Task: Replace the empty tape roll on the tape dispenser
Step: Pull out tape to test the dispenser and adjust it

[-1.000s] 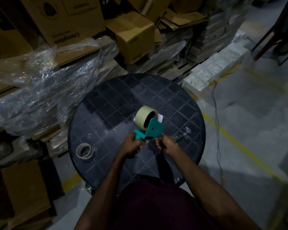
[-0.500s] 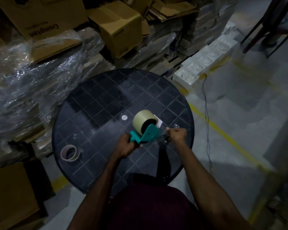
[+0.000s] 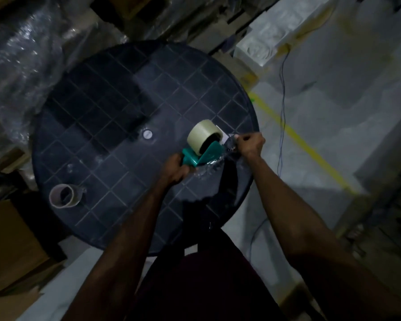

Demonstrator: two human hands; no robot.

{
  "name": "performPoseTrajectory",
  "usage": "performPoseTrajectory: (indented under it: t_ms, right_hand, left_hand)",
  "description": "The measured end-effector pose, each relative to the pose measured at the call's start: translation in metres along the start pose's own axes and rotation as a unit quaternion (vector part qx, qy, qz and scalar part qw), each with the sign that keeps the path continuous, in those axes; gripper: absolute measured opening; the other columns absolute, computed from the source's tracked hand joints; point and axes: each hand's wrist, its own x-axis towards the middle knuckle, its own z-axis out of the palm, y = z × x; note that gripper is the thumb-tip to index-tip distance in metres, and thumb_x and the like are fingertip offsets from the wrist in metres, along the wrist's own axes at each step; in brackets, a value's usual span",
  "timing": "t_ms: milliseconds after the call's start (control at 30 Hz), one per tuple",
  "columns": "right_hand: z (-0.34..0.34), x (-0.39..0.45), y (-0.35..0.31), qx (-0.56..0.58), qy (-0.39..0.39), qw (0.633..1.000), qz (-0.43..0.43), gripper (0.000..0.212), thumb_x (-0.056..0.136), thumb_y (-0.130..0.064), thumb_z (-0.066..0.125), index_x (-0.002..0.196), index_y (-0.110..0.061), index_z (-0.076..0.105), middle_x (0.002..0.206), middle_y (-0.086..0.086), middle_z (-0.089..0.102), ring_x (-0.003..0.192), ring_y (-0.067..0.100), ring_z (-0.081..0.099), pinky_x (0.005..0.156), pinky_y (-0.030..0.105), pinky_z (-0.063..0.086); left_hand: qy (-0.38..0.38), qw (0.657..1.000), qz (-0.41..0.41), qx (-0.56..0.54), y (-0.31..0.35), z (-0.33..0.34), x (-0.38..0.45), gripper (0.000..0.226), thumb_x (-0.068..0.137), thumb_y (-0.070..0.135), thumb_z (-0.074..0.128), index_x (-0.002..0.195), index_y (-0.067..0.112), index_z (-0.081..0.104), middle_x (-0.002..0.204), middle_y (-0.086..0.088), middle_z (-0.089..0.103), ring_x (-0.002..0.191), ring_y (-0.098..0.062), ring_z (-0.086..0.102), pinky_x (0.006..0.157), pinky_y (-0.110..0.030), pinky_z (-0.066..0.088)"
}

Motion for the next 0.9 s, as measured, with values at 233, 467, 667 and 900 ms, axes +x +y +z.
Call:
performPoseTrajectory:
  t_ms: [233, 467, 667, 900]
  right_hand:
    - [0.015, 0.040, 0.020, -0.021, -0.028, 0.999, -0.015, 0.023, 0.079, -0.030, 0.080, 0.082, -0.007, 0.081, 0.077, 0.009, 0.077, 0.067, 0.018, 0.071, 0.073, 0.032, 0.060]
    - [0.025, 0.043, 0.029, -0.024, -0.035, 0.999, -0.034, 0.017, 0.083, -0.020, 0.078, 0.095, -0.007, 0.080, 0.088, 0.008, 0.078, 0.074, 0.011, 0.070, 0.071, 0.015, 0.050]
    - [0.029, 0.041, 0.045, -0.099, -0.028, 0.990, -0.094, 0.020, 0.083, -0.034, 0.073, 0.091, -0.016, 0.079, 0.091, 0.005, 0.075, 0.076, 0.020, 0.071, 0.075, 0.028, 0.057]
    - [0.008, 0.062, 0.036, 0.037, 0.093, 0.991, 0.085, 0.003, 0.083, -0.013, 0.073, 0.086, -0.012, 0.071, 0.090, 0.005, 0.074, 0.085, 0.022, 0.071, 0.072, 0.022, 0.050]
  left_hand:
    - [-0.005, 0.996, -0.060, 0.063, -0.004, 0.032, 0.047, 0.030, 0.067, 0.033, 0.073, 0.091, 0.015, 0.071, 0.085, -0.007, 0.076, 0.077, -0.020, 0.071, 0.070, -0.038, 0.059]
    - [-0.016, 0.989, -0.053, 0.140, 0.005, 0.040, 0.056, 0.049, 0.064, 0.049, 0.052, 0.095, 0.014, 0.068, 0.089, -0.009, 0.073, 0.085, -0.029, 0.069, 0.070, -0.036, 0.054]
    - [-0.007, 0.982, -0.054, 0.178, 0.014, 0.044, 0.051, 0.049, 0.069, 0.044, 0.050, 0.100, 0.009, 0.065, 0.103, -0.020, 0.070, 0.097, -0.039, 0.065, 0.077, -0.040, 0.050]
    - [-0.016, 0.979, -0.066, 0.193, 0.022, 0.050, 0.048, 0.054, 0.072, 0.042, 0.050, 0.107, 0.003, 0.061, 0.108, -0.021, 0.067, 0.100, -0.040, 0.063, 0.083, -0.042, 0.049]
